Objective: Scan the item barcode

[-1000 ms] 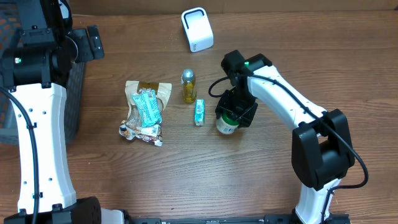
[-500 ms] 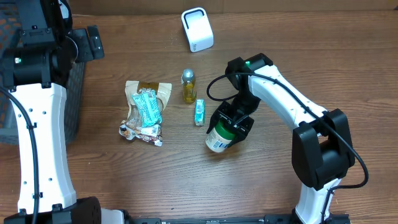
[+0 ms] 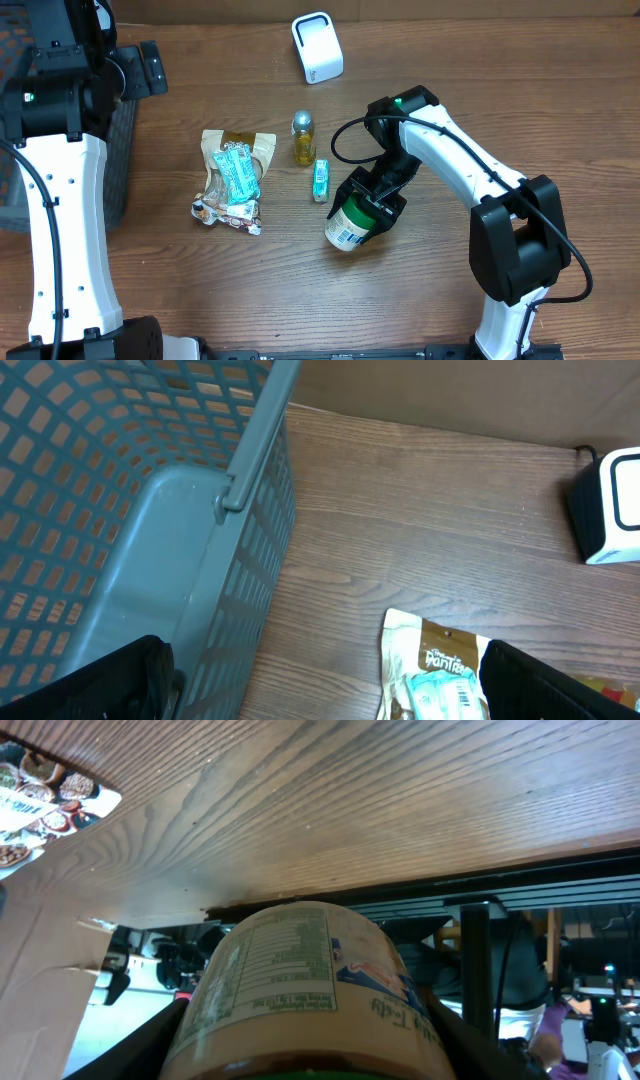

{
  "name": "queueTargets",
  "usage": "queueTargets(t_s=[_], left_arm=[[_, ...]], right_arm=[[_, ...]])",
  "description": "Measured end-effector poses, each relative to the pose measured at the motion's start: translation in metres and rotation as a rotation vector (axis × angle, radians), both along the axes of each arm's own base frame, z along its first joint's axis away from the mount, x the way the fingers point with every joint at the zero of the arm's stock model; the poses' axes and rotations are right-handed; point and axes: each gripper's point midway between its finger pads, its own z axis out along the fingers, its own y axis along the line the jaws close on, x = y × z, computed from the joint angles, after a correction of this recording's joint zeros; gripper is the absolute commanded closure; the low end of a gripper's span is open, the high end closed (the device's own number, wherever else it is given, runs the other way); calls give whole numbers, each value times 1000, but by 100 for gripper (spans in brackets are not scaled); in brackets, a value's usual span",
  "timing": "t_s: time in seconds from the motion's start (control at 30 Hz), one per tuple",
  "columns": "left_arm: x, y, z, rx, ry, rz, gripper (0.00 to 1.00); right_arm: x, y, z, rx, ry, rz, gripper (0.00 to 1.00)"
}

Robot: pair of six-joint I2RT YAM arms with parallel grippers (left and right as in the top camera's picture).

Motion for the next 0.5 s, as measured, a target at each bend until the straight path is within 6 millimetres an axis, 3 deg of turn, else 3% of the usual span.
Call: queueTargets(t_s=[0.5], left_arm=[[0,0,0,0,0,0,0]], right_arm=[[0,6,5,38,18,-18,48]])
